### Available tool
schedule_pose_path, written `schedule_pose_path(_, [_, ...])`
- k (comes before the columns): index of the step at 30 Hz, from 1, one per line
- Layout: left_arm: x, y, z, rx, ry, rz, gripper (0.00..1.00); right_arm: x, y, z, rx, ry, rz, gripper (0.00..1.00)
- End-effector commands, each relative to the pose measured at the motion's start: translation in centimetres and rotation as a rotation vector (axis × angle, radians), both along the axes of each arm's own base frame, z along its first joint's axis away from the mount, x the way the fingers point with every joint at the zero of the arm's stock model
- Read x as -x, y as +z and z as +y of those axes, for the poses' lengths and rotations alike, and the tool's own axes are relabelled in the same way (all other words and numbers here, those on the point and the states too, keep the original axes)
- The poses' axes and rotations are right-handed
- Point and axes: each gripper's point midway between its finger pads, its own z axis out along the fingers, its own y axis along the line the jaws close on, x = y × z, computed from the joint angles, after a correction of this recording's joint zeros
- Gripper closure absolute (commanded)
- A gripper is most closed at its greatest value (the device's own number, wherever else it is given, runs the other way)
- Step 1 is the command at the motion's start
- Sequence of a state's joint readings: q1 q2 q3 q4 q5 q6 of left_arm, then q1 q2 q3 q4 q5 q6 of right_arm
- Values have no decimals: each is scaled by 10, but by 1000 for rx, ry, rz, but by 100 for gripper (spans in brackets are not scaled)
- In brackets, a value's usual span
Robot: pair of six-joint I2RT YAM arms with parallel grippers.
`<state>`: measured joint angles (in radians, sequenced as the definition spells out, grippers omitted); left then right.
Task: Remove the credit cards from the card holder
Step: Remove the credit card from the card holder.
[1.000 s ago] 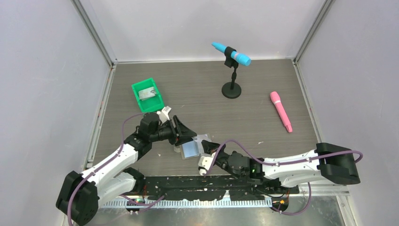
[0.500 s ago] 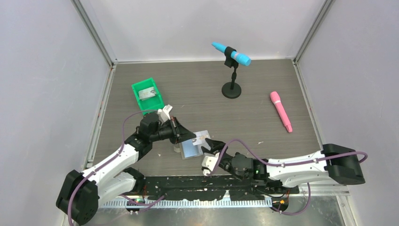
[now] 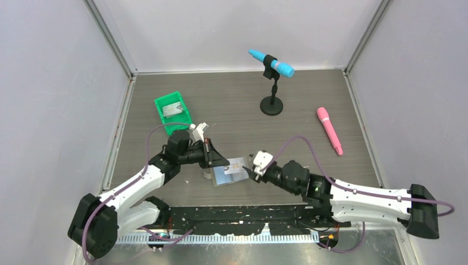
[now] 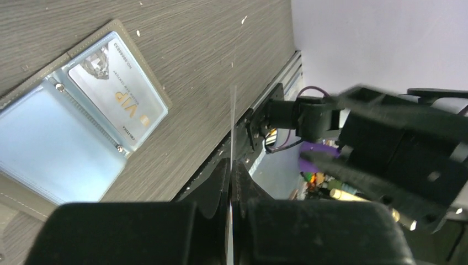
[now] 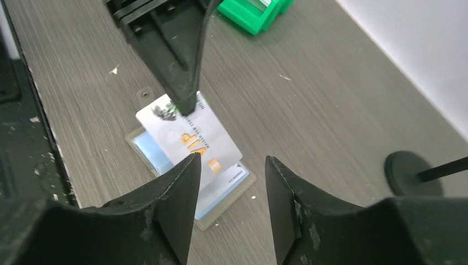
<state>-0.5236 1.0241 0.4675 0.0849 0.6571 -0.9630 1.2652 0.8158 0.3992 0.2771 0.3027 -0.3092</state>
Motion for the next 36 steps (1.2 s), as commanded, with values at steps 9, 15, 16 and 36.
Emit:
schedule_pose_path(9, [30,24,-3,0,-243,-129,100,20,29,12,-13,342,484,45])
schedule_pose_path(15, [43,25,-3,18,-315,-129,100,19,17,25,39,418,635,49])
schedule_pose_path(16, [45,24,-3,19,-325,-126,100,19,17,27,38,424,651,49])
schedule_pose_path(36, [48,24,-6,22,-358,-131,100,27,-16,50,66,540,812,63])
